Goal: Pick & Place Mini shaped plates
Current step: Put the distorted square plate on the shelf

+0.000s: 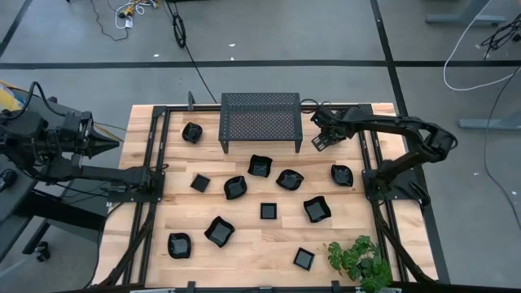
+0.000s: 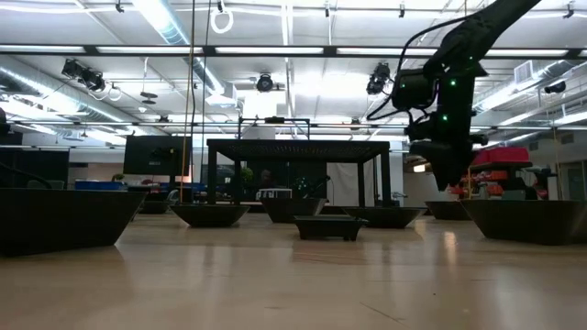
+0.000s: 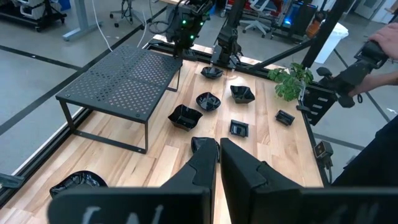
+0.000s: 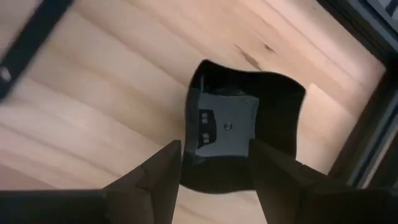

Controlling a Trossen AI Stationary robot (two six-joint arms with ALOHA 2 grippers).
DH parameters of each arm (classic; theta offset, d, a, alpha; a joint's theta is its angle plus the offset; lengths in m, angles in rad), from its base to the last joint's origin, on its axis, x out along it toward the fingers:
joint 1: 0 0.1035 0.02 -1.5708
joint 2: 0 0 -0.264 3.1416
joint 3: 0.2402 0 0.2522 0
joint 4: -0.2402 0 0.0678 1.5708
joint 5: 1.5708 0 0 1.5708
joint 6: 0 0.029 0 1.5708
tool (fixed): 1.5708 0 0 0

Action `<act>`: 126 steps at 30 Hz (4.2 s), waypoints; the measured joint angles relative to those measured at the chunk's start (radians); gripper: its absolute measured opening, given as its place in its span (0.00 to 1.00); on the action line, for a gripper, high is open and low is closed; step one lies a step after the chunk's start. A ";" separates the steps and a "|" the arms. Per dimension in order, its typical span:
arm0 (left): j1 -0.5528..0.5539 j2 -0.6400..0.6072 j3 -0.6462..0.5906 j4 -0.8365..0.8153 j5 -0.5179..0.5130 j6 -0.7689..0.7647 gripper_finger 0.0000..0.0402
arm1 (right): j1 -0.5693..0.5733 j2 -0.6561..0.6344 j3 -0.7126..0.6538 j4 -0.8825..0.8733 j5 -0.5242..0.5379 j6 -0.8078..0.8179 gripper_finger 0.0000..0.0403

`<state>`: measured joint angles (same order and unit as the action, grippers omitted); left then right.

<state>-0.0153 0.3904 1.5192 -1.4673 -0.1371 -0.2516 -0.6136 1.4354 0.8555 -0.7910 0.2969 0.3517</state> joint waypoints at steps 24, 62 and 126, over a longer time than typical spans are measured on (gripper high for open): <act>0.000 0.000 0.000 0.000 0.000 0.000 0.06 | 0.035 -0.347 -0.229 0.066 -0.087 1.056 0.47; 0.000 0.001 0.000 0.000 0.000 0.000 0.06 | 0.026 -0.237 -0.392 0.320 0.085 1.473 0.47; 0.000 0.001 0.000 0.000 0.000 0.000 0.06 | 0.026 -0.322 -0.193 0.228 0.115 1.311 0.00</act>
<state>-0.0151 0.3912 1.5192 -1.4671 -0.1371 -0.2516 -0.5873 1.1137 0.6626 -0.5628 0.4121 1.6624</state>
